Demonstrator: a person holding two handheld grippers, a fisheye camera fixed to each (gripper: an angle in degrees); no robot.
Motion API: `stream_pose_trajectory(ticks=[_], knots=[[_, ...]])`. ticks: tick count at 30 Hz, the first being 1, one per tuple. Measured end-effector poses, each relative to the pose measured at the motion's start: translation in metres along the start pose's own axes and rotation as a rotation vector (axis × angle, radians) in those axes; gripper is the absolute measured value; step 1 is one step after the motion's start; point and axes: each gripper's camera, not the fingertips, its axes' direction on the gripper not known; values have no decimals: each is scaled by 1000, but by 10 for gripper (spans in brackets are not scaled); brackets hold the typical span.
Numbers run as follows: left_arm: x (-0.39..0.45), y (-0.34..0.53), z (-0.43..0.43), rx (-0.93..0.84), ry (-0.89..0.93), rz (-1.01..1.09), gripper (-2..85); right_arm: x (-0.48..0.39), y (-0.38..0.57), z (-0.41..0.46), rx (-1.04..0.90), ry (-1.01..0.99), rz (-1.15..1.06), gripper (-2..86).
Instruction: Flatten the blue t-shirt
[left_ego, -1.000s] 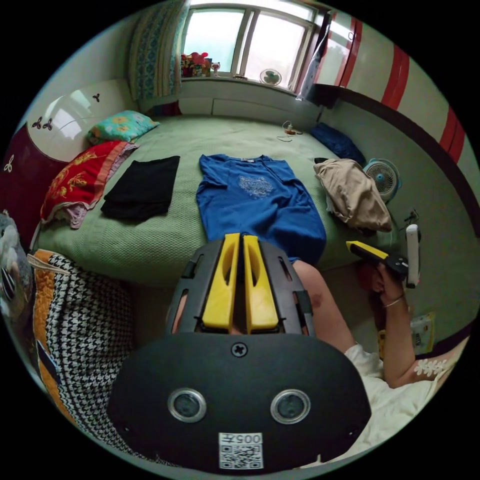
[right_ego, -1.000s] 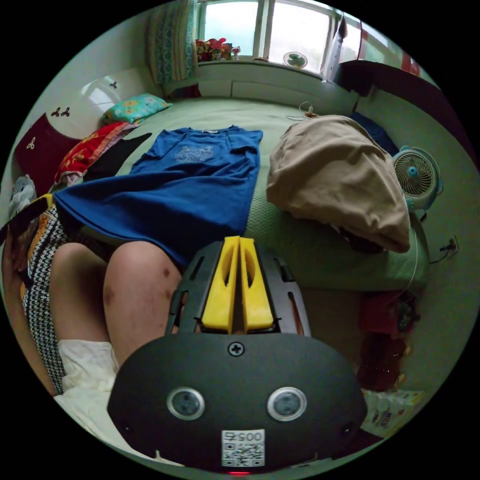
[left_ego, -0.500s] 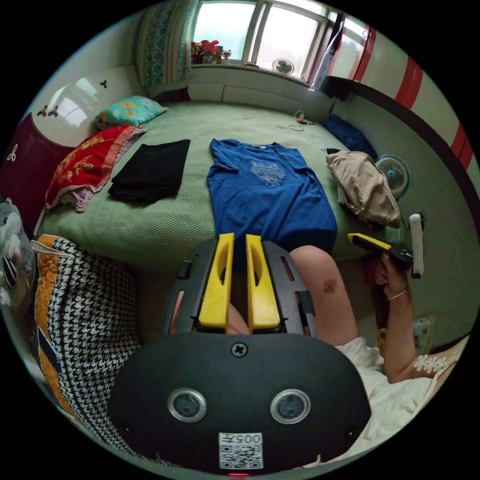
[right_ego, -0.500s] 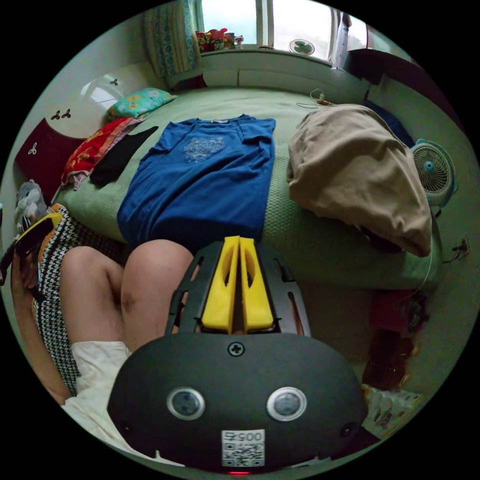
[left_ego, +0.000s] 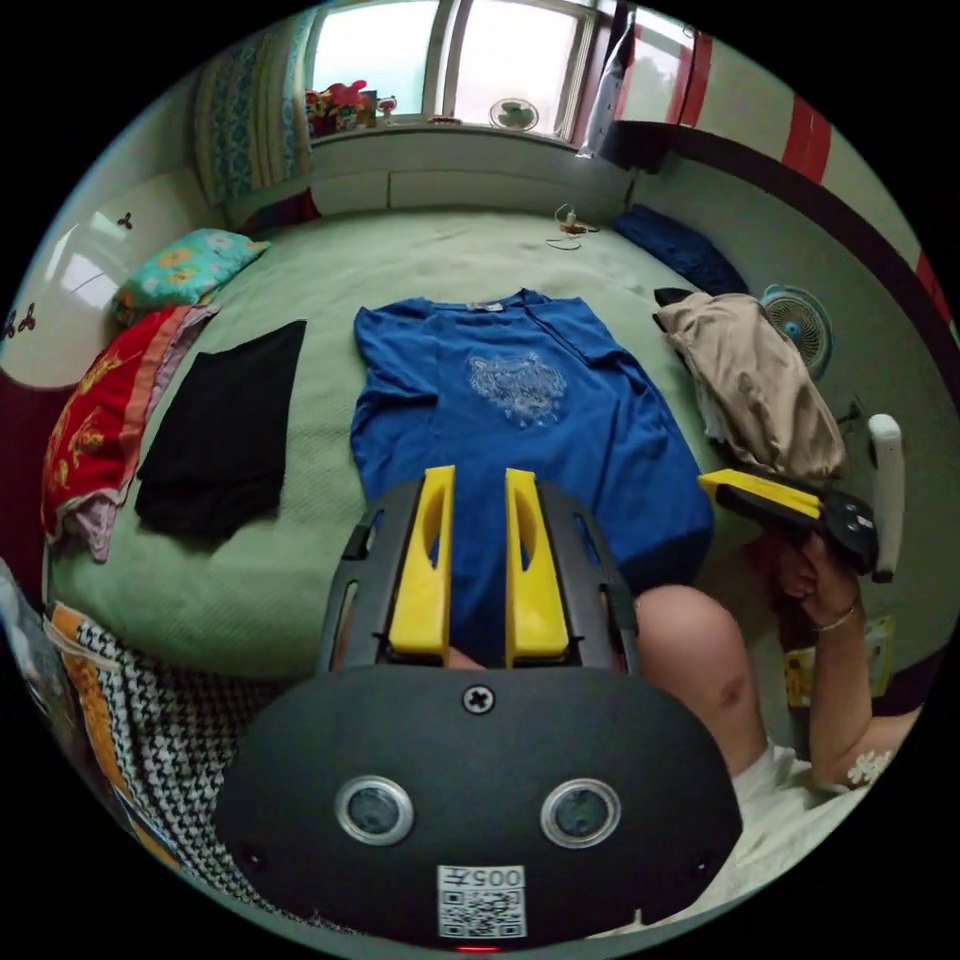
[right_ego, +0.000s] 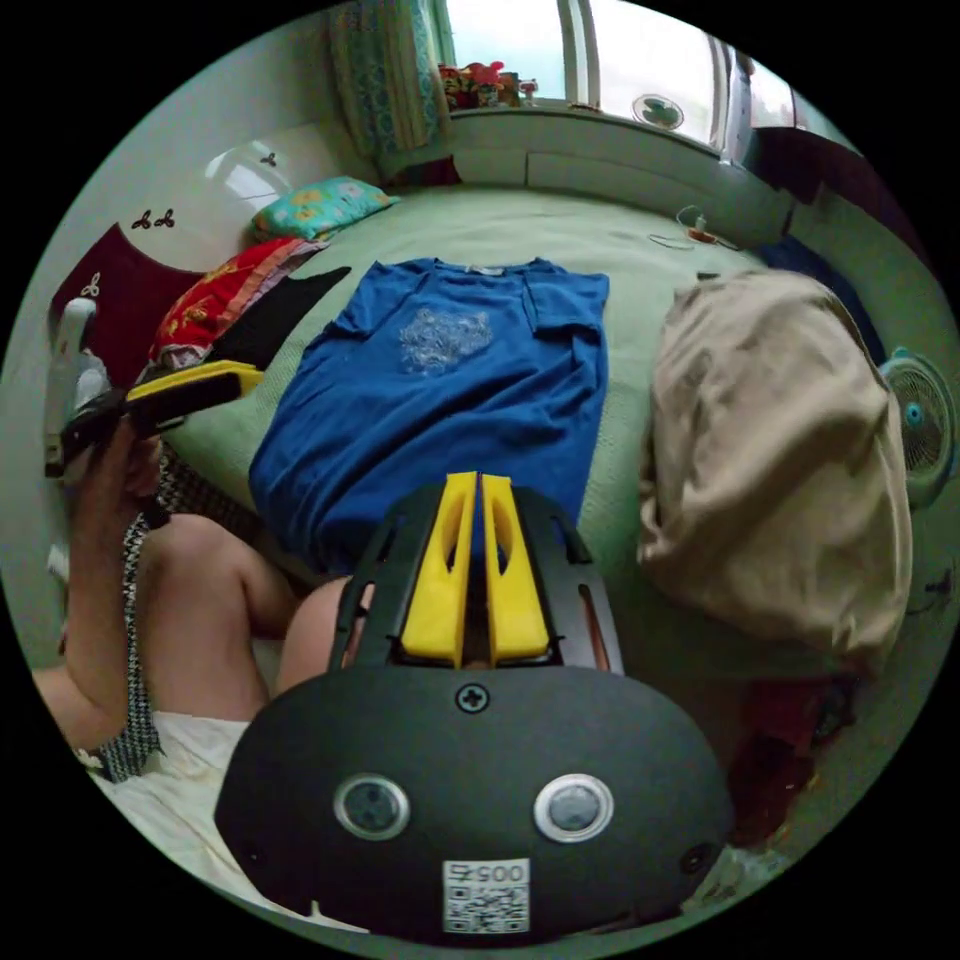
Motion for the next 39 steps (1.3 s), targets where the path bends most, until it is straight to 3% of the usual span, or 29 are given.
stream_pose_trajectory(ticks=[4,7,10,17,22,29,32,39], knots=[[-17,-41,57,27,-53,-24,95,3,-55,22,67,0,-137,82],[-27,-50,86,-25,76,-11,99,14,-105,61,40,40,-163,101],[-39,-57,97,4,59,-14,102,26,-144,107,-23,149,-162,104],[-67,-77,131,-15,71,-61,98,57,-181,170,-154,240,-70,14],[-65,-88,150,-17,71,-40,97,93,-194,151,-114,162,37,-10],[-67,-103,178,-28,56,-65,97,199,-209,111,-125,356,483,-7],[-70,-107,186,-21,43,-80,104,229,-202,98,-117,234,603,-1],[-72,-117,203,14,-48,-93,130,157,-178,84,142,-49,415,36]])
